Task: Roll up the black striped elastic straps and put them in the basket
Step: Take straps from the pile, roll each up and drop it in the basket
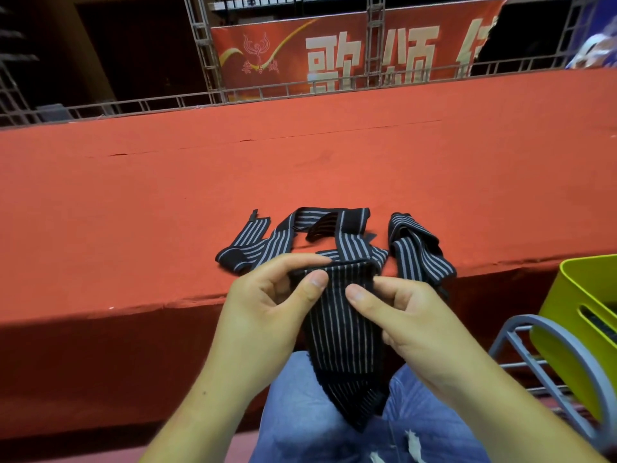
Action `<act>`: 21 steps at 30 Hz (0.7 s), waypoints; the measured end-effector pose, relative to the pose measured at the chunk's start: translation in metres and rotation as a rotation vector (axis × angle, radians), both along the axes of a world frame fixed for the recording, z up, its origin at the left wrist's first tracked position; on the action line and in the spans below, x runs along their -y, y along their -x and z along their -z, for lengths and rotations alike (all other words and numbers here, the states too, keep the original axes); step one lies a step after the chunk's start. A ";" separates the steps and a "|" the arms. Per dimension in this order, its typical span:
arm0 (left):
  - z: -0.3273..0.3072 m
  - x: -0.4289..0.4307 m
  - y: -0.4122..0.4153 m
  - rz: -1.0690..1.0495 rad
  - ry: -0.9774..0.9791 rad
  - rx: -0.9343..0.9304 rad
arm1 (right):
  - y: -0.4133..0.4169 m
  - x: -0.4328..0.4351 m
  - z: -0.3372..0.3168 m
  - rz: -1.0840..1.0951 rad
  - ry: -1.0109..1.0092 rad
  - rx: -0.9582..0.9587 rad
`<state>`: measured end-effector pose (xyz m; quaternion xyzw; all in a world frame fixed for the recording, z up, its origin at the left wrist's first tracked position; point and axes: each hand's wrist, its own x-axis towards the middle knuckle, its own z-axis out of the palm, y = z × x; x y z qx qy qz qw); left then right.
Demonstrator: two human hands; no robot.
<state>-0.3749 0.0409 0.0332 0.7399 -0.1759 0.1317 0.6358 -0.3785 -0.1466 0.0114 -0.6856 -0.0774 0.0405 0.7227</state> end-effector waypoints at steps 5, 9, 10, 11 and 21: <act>0.000 0.001 0.003 0.099 -0.017 -0.034 | -0.005 0.002 -0.001 0.034 -0.109 -0.017; 0.002 0.001 0.001 0.084 -0.063 -0.035 | -0.004 0.002 -0.004 0.016 -0.225 -0.087; 0.003 0.000 0.000 0.073 -0.085 -0.032 | -0.004 0.003 -0.004 0.004 -0.254 -0.101; 0.005 0.000 0.000 0.067 -0.106 -0.029 | -0.005 0.004 -0.003 -0.002 -0.270 -0.112; -0.002 0.002 0.003 0.013 -0.160 0.025 | -0.005 0.005 -0.003 0.019 -0.057 0.040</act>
